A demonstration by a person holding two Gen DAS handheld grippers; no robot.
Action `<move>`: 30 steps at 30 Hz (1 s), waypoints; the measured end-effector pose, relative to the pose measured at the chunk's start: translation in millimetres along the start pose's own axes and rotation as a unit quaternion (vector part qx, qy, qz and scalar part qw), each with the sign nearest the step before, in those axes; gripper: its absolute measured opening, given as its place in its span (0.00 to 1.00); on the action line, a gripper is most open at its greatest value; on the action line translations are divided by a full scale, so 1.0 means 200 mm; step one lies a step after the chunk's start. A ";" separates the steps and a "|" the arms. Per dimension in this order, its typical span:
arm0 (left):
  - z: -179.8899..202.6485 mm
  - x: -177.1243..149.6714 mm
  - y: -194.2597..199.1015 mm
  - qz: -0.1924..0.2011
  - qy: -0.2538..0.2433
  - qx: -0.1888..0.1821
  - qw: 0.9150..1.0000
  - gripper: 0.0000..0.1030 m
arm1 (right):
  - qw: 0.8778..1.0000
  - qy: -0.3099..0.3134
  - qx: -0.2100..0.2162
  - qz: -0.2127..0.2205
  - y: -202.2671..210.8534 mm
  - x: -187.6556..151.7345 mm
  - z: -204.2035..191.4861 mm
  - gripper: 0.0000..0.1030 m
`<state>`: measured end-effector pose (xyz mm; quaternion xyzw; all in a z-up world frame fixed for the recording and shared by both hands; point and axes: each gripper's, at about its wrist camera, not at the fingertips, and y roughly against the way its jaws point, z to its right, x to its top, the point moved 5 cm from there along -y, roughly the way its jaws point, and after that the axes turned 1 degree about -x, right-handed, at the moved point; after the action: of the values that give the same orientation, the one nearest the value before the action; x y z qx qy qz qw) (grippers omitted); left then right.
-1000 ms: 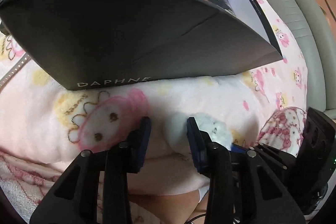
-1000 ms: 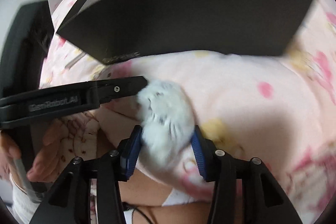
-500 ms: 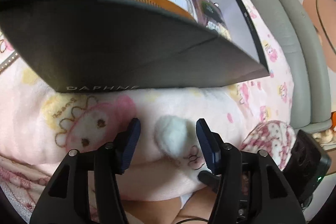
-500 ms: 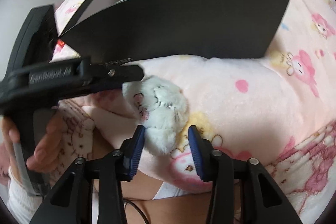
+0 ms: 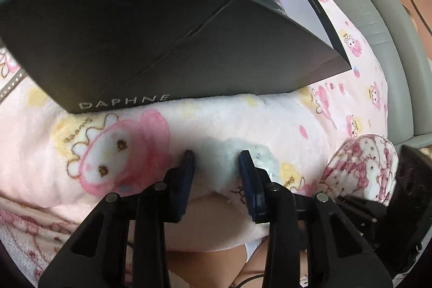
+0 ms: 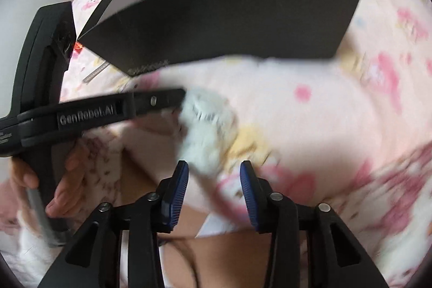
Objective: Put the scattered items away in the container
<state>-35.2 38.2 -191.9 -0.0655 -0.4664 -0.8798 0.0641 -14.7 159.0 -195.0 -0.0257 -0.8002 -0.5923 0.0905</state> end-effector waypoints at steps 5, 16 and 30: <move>-0.01 0.01 -0.03 -0.002 0.015 -0.004 1.000 0.38 | 1.000 -0.024 0.005 0.004 -0.09 0.02 -0.03 0.35; 0.07 -0.09 -0.05 -0.016 -0.018 0.000 1.000 0.27 | 0.999 -0.004 -0.021 0.045 -0.06 0.09 -0.03 0.34; 0.17 -0.01 -0.23 -0.005 -0.010 0.034 0.999 0.50 | 0.998 -0.026 0.048 0.025 -0.14 0.09 0.00 0.34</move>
<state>-40.0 92.6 -209.8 -0.0701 -0.4966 -0.8633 0.0568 -36.9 148.9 -218.5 -0.0563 -0.8291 -0.5497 0.0853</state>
